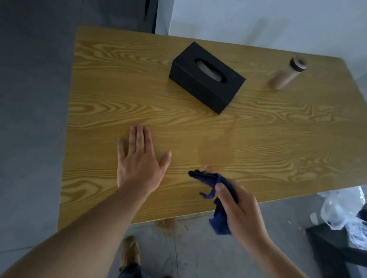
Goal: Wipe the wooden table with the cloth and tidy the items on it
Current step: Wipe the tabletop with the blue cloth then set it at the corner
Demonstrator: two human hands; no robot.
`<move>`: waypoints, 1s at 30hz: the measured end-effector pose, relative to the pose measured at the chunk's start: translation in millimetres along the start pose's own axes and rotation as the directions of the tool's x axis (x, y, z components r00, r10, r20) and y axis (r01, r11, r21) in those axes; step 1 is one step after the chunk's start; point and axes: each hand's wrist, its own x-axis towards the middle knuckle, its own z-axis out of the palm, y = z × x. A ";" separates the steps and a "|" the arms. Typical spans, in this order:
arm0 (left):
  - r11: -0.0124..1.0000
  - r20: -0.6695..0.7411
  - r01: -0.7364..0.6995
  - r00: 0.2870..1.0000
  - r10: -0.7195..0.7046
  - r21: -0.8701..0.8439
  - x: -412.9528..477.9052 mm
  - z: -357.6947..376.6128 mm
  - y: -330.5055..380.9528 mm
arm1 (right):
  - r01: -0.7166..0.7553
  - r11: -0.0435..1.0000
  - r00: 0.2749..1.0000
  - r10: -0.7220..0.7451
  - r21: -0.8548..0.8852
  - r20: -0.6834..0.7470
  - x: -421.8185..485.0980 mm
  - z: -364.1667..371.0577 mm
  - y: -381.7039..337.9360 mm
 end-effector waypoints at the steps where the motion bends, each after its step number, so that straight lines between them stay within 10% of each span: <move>1: 1.000 0.001 -0.002 1.000 0.002 -0.001 0.0 0.0 0.1 | 0.032 0.999 0.999 -0.033 -0.040 -0.036 18.6 -3.5 -8.8; 6: 1.000 -0.002 -0.007 1.000 0.007 -0.016 0.9 1.6 -0.4 | 0.230 0.871 0.959 -0.279 -0.433 -0.051 135.4 15.1 -22.1; 15: 1.000 0.012 -0.018 1.000 0.019 -0.004 1.6 2.8 -0.5 | 0.303 0.532 0.940 -0.301 -0.790 0.158 242.5 60.9 -22.0; 30: 0.999 -0.021 0.019 1.000 -0.018 0.045 1.5 4.5 1.3 | 0.271 0.535 0.961 -0.194 -0.800 0.196 207.5 51.7 14.9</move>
